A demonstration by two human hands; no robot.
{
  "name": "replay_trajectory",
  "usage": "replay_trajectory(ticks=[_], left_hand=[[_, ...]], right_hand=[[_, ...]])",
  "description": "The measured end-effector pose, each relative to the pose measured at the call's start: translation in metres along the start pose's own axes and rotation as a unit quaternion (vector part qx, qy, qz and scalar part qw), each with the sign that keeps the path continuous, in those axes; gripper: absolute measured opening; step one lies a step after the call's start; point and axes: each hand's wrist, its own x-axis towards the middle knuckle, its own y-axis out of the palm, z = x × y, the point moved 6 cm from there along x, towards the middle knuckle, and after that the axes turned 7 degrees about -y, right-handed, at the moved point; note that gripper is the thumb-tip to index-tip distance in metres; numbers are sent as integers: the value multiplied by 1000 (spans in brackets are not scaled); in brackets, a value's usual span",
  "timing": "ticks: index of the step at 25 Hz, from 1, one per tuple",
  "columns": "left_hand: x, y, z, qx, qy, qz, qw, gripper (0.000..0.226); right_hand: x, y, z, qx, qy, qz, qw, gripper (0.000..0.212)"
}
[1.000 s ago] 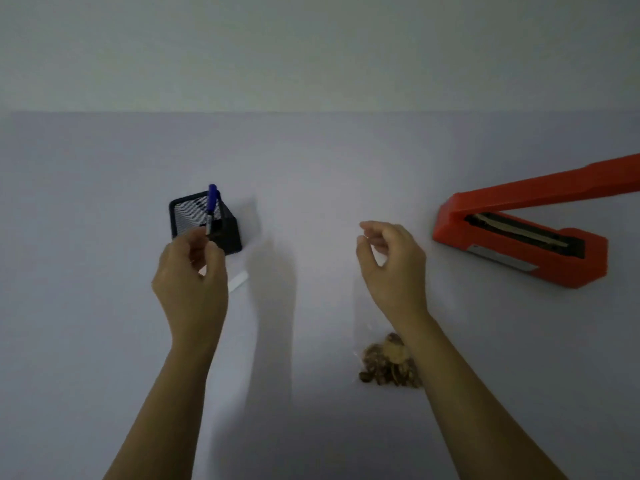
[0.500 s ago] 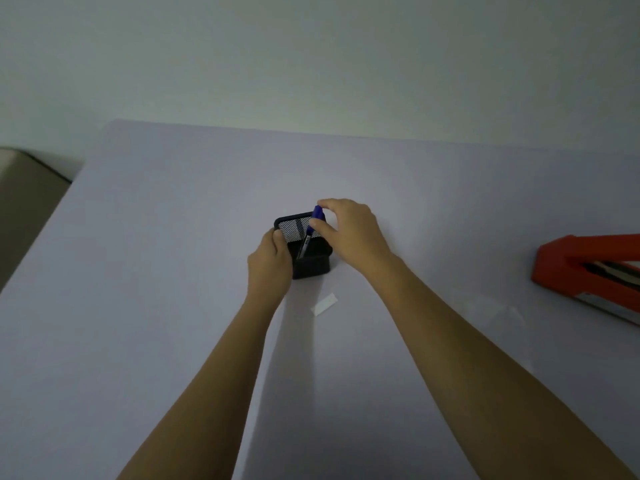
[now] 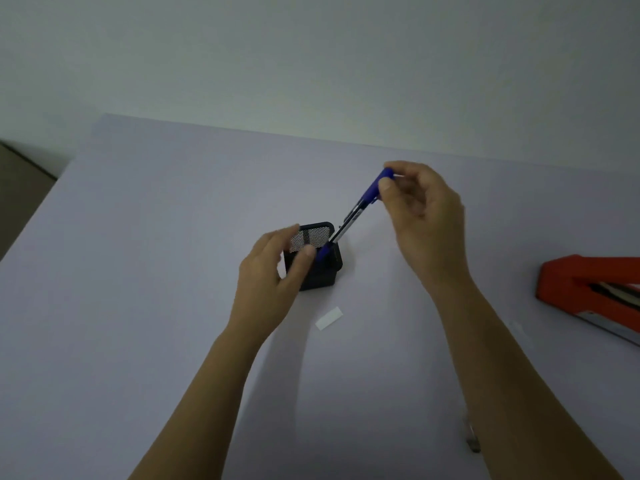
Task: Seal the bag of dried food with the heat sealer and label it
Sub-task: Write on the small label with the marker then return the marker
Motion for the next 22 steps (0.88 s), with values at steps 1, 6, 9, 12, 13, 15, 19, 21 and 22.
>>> replay_trajectory(ticks=[1, 6, 9, 12, 13, 15, 19, 21, 22], left_hand=[[-2, 5, -6, 9, 13, 34, 999, 38], [-8, 18, -23, -25, 46, 44, 998, 17], [-17, 22, -37, 8, 144, 33, 989, 27], [-29, 37, -54, 56, 209, 73, 974, 34], [-33, 42, -57, 45, 202, 98, 973, 34], [-37, 50, -55, -22, 125, 161, 979, 36], [-45, 65, -41, -203, -82, 282, 934, 35], [-53, 68, -26, -343, -175, 311, 869, 32], [-59, 65, -14, -416, -230, 296, 828, 29]], right_hand=[[1, -6, 1, 11, 13, -8, 1000, 13], [-5, -22, -2, 60, 51, -45, 996, 18], [-19, -17, -14, 108, 106, -58, 987, 15], [-41, 1, -27, 67, 162, -29, 984, 30], [-44, 0, -33, 53, 185, -36, 981, 38], [-43, -6, -41, 45, 221, -61, 972, 46], [-49, -3, -46, 51, 233, -62, 969, 47], [-46, -16, -54, 71, 258, -122, 956, 47], [-40, -32, -56, 103, 271, -175, 941, 46]])
